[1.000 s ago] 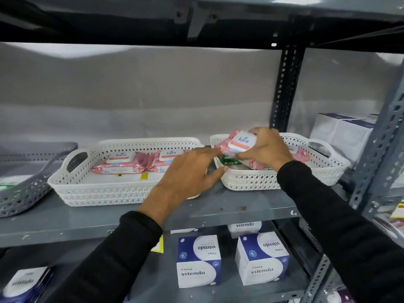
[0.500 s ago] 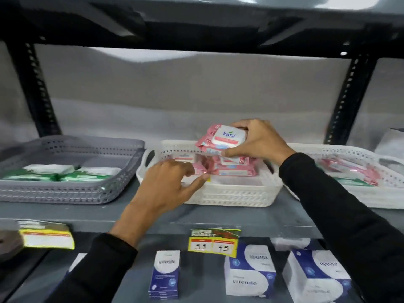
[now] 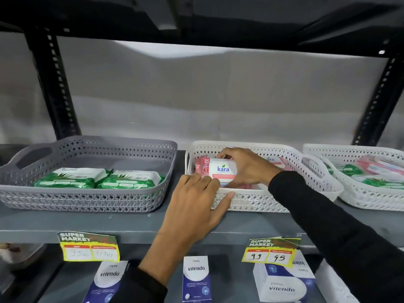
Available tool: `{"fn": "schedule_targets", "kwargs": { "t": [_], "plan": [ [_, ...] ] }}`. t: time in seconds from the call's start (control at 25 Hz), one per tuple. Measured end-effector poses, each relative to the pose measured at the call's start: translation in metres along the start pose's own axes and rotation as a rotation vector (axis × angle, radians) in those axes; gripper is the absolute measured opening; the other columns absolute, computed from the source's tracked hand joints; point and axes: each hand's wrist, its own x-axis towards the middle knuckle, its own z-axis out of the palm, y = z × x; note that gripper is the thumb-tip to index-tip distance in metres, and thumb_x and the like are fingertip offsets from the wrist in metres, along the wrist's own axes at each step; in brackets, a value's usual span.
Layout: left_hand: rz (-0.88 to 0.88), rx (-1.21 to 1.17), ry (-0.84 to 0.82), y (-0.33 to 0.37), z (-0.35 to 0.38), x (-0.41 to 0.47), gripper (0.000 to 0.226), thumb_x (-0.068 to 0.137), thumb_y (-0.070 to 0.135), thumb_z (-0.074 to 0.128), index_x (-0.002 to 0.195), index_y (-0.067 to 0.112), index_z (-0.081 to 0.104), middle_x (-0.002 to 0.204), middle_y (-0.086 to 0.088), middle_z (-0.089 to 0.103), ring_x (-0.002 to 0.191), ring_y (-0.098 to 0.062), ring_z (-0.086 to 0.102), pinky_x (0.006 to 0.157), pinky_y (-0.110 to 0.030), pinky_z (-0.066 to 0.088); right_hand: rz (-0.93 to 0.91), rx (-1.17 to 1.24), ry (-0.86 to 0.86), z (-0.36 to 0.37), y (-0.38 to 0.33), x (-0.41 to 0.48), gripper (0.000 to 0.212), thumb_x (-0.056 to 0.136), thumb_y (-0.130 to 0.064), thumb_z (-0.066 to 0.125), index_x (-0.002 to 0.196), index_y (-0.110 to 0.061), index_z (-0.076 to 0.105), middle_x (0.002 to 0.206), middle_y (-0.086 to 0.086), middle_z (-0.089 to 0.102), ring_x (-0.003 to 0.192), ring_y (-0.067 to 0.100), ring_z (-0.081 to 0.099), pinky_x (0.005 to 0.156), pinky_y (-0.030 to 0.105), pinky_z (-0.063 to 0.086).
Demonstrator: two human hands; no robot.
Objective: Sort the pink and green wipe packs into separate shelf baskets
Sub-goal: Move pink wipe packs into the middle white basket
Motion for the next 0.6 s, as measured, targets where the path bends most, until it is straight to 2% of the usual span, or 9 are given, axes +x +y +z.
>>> {"fn": "schedule_targets", "kwargs": {
  "t": [0.08, 0.12, 0.2, 0.28, 0.36, 0.44, 0.6],
  "plan": [
    [-0.008, -0.012, -0.014, 0.000, -0.001, -0.001, 0.041, 0.097, 0.048, 0.050, 0.083, 0.012, 0.062, 0.076, -0.005, 0.067, 0.073, -0.028, 0.057, 0.074, -0.039, 0.042, 0.002, 0.015, -0.012, -0.001, 0.002, 0.000, 0.082, 0.058, -0.027, 0.091, 0.131, -0.032, 0.054, 0.114, -0.002, 0.061, 0.097, 0.021, 0.061, 0.080, 0.036, 0.056],
    [-0.013, -0.017, -0.016, 0.001, -0.001, 0.000, 0.041, 0.097, 0.050, 0.050, 0.082, 0.013, 0.062, 0.076, -0.005, 0.067, 0.073, -0.028, 0.058, 0.073, -0.039, 0.042, -0.005, 0.030, -0.016, -0.002, 0.002, -0.002, 0.085, 0.058, -0.030, 0.092, 0.134, -0.031, 0.052, 0.120, 0.001, 0.060, 0.103, 0.022, 0.061, 0.087, 0.038, 0.054],
    [-0.037, -0.032, -0.017, 0.009, -0.002, 0.006, 0.043, 0.095, 0.054, 0.048, 0.081, 0.017, 0.063, 0.075, -0.002, 0.068, 0.073, -0.026, 0.060, 0.072, -0.039, 0.040, -0.001, 0.079, -0.012, -0.012, 0.008, -0.013, 0.097, 0.056, -0.043, 0.092, 0.141, -0.030, 0.048, 0.133, 0.002, 0.057, 0.119, 0.021, 0.055, 0.102, 0.039, 0.046],
    [-0.061, -0.062, -0.002, 0.026, 0.000, 0.015, 0.040, 0.094, 0.055, 0.047, 0.081, 0.020, 0.062, 0.076, 0.002, 0.068, 0.073, -0.023, 0.059, 0.072, -0.038, 0.039, 0.011, 0.121, 0.030, -0.028, 0.021, -0.028, 0.097, 0.057, -0.054, 0.090, 0.141, -0.031, 0.050, 0.139, 0.000, 0.055, 0.127, 0.018, 0.050, 0.106, 0.037, 0.041],
    [-0.043, -0.131, 0.003, 0.060, 0.008, 0.031, 0.038, 0.094, 0.056, 0.046, 0.087, 0.021, 0.062, 0.082, 0.004, 0.068, 0.077, -0.020, 0.058, 0.073, -0.037, 0.041, 0.009, 0.125, 0.109, -0.050, 0.050, -0.049, 0.080, 0.065, -0.054, 0.086, 0.135, -0.030, 0.057, 0.134, -0.002, 0.057, 0.125, 0.015, 0.049, 0.099, 0.030, 0.041],
    [-0.004, -0.204, -0.009, 0.099, 0.021, 0.045, 0.037, 0.095, 0.055, 0.047, 0.097, 0.022, 0.063, 0.093, 0.004, 0.070, 0.085, -0.019, 0.059, 0.075, -0.037, 0.044, 0.037, 0.120, 0.206, -0.073, 0.084, -0.070, 0.066, 0.071, -0.051, 0.083, 0.129, -0.028, 0.063, 0.126, -0.004, 0.060, 0.118, 0.013, 0.052, 0.085, 0.022, 0.041],
    [0.074, -0.279, -0.033, 0.193, 0.054, 0.075, 0.040, 0.095, 0.054, 0.051, 0.109, 0.021, 0.066, 0.106, 0.002, 0.072, 0.099, -0.022, 0.062, 0.083, -0.037, 0.044, 0.140, 0.108, 0.331, -0.117, 0.182, -0.125, 0.058, 0.072, -0.046, 0.084, 0.123, -0.023, 0.068, 0.117, -0.004, 0.064, 0.105, 0.011, 0.056, 0.078, 0.015, 0.038]
  ]
}}
